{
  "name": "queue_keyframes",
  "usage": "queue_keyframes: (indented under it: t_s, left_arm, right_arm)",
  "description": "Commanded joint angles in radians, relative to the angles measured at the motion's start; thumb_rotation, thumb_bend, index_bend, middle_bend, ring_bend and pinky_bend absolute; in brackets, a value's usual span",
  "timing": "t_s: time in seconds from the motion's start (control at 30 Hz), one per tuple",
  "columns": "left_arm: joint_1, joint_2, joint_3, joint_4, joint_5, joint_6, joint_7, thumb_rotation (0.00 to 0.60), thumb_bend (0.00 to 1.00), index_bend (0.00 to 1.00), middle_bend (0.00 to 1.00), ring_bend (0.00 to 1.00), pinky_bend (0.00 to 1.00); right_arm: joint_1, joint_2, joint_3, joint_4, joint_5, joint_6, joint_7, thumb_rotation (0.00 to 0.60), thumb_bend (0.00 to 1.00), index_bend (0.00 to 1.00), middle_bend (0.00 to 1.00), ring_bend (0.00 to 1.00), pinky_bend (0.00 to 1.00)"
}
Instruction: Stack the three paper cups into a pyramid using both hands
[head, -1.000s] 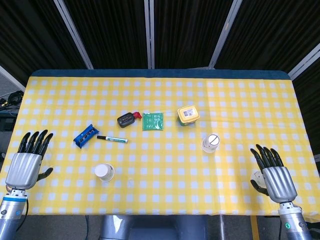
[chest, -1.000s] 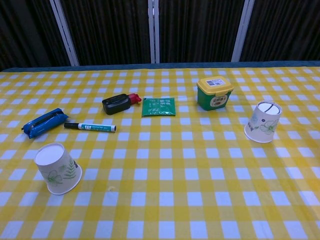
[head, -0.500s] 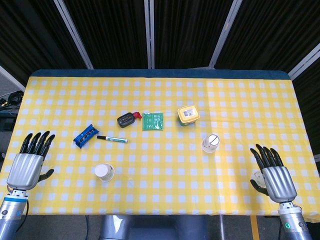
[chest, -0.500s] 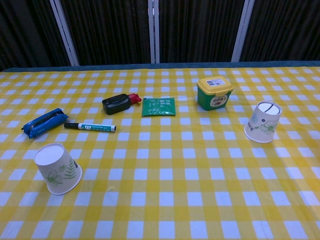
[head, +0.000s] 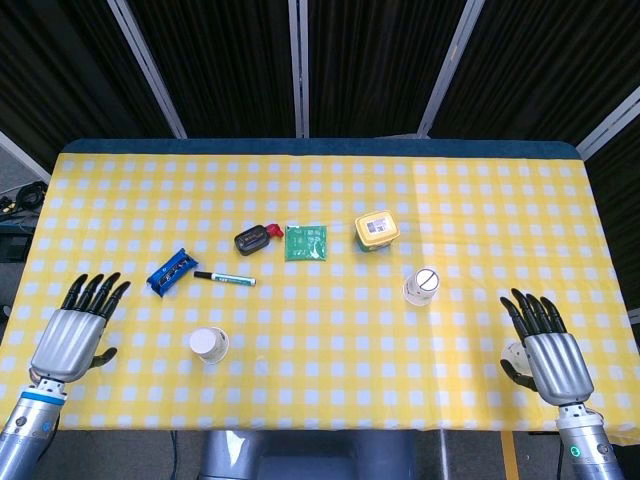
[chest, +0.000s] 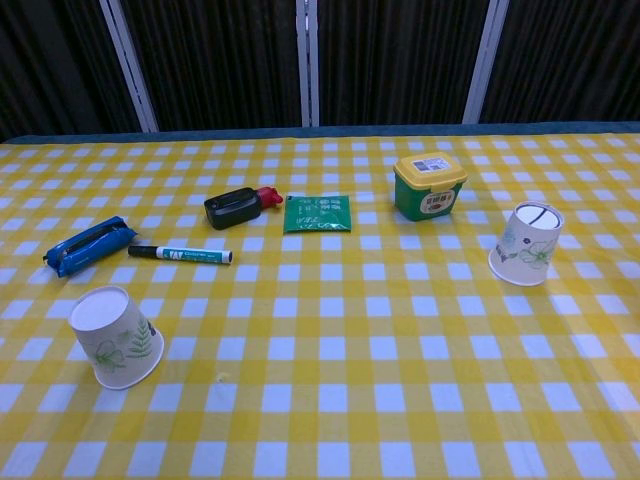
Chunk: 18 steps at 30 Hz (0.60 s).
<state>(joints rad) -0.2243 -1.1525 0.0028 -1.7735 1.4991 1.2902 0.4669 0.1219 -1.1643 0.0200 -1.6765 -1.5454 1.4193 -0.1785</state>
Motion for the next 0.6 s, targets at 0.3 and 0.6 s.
queue_keyframes:
  t_s: [0.3, 0.6]
  left_arm:
    - [-0.095, -0.057, 0.015, -0.054, -0.015, -0.154, 0.118, 0.6, 0.12, 0.2, 0.0, 0.0, 0.0]
    - [-0.144, -0.122, -0.006, -0.065, -0.092, -0.211, 0.208, 0.6, 0.21, 0.21, 0.0, 0.0, 0.0]
  right_arm:
    - [0.001, 0.003, 0.002, 0.002, 0.006, -0.005, 0.016, 0.6, 0.14, 0.01, 0.0, 0.0, 0.0]
    - [0.001, 0.009, 0.003, -0.001, 0.006, -0.003, 0.027, 0.6, 0.14, 0.01, 0.0, 0.0, 0.0]
